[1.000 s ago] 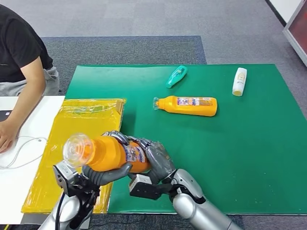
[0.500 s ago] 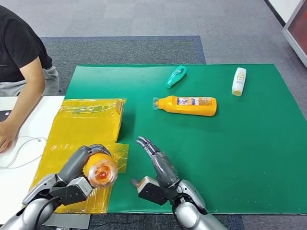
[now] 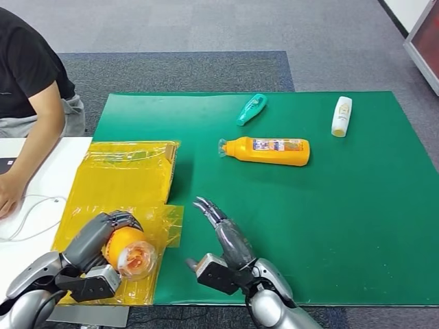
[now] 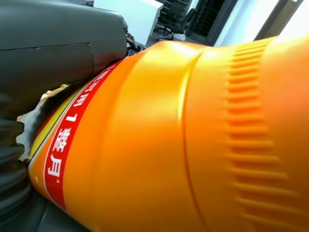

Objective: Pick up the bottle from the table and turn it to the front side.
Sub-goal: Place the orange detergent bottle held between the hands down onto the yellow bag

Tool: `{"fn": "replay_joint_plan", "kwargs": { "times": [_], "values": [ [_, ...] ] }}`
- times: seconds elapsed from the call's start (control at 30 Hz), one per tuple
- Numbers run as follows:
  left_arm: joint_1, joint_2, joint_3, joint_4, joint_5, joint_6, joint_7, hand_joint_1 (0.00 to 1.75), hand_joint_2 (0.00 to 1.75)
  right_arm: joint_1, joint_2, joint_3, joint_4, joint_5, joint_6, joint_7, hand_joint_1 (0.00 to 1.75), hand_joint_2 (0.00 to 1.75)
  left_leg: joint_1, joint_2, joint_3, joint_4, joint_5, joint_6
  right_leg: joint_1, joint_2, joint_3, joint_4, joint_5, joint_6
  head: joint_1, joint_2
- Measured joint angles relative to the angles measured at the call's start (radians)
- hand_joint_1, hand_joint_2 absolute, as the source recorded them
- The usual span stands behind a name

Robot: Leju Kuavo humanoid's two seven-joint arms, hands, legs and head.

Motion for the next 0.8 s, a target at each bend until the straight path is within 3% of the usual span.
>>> {"fn": "replay_joint_plan", "kwargs": {
  "times": [0.1,0.27,0.57,0.8],
  "values": [
    [0.002,0.014,0.006,0.000,-0.045,0.017,-0.003,1.75,1.75,-0.001,0.000,0.000,0.000,0.004,0.006,-0.004,0.00,1.75,0.000,0.000,0.000,0.000,0.000,0.000,0.000,0.000,0.000,0.000,0.000,0.000,0.000,0.000],
    [-0.045,0.013,-0.007,0.055,-0.177,0.166,-0.010,1.75,1.75,-0.013,0.006,0.001,0.001,0.013,0.013,-0.018,0.00,1.75,0.000,0.000,0.000,0.000,0.000,0.000,0.000,-0.001,0.000,0.000,0.000,0.000,0.000,0.000],
    [-0.162,-0.131,-0.019,0.341,-0.085,0.304,-0.027,1.75,1.75,-0.023,0.012,0.027,0.010,0.008,0.019,-0.020,0.00,1.75,0.000,-0.001,-0.001,0.001,0.000,0.000,0.000,-0.001,0.000,0.000,0.001,0.001,0.000,0.000],
    [-0.213,-0.237,-0.011,0.488,0.043,0.312,-0.033,1.75,1.75,-0.039,0.012,0.058,0.021,0.007,0.012,-0.024,0.00,1.75,0.000,0.000,-0.001,0.001,0.000,0.000,0.000,-0.001,-0.001,0.000,0.001,0.001,0.000,0.000]
  ]
}}
